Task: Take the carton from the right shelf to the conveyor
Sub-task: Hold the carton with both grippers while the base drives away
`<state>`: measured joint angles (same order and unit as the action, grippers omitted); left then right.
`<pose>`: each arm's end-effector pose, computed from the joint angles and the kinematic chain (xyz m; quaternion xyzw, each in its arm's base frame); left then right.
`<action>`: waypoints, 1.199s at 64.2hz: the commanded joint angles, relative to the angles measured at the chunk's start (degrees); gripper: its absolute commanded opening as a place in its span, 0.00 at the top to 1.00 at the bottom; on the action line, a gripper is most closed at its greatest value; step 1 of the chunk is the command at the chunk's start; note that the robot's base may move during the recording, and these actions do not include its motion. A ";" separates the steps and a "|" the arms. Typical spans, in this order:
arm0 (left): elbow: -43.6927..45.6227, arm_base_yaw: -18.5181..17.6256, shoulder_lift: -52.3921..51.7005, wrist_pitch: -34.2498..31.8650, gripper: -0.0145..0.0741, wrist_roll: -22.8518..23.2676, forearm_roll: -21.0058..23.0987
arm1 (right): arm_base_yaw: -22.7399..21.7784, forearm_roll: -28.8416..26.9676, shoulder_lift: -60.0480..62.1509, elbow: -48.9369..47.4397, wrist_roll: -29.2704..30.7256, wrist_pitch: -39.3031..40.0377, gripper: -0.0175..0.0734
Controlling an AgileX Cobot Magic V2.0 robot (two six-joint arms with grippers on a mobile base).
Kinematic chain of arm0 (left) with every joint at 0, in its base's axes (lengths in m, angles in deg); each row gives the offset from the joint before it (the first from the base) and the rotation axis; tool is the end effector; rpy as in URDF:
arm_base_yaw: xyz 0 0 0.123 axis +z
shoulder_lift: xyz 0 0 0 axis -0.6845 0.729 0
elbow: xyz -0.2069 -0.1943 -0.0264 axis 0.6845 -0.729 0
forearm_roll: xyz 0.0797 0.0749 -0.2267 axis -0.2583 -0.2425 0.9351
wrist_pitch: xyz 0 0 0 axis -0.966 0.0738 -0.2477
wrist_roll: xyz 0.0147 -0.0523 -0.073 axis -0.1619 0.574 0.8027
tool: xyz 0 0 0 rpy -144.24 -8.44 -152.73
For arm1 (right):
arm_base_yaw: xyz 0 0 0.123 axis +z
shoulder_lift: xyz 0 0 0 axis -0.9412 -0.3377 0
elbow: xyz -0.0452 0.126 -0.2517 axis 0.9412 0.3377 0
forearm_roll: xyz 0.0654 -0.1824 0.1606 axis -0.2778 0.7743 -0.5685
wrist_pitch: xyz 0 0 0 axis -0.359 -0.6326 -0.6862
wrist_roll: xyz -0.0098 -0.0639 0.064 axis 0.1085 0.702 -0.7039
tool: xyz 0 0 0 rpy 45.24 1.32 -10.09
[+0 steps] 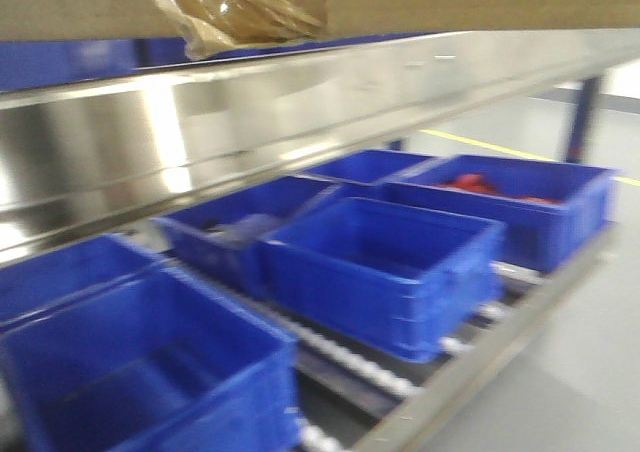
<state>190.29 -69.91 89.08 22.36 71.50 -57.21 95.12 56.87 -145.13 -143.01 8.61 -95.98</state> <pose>0.2222 -0.0903 0.5015 0.0373 0.8985 -0.0667 0.4323 0.2141 0.0985 0.5015 -0.1595 0.8901 0.1053 0.4137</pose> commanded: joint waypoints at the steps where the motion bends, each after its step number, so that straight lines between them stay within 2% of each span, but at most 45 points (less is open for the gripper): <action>1: 0.40 -0.34 -0.75 -1.62 0.85 -0.51 -0.51 | -0.23 0.82 0.69 -0.25 0.92 2.02 0.87; 77: 0.40 -0.34 -0.75 -1.62 0.85 -0.51 -0.64 | -0.23 0.82 0.69 -0.25 0.92 2.02 0.87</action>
<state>190.29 -70.00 89.08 22.36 71.50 -57.21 95.12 56.87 -145.13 -143.01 8.61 -95.98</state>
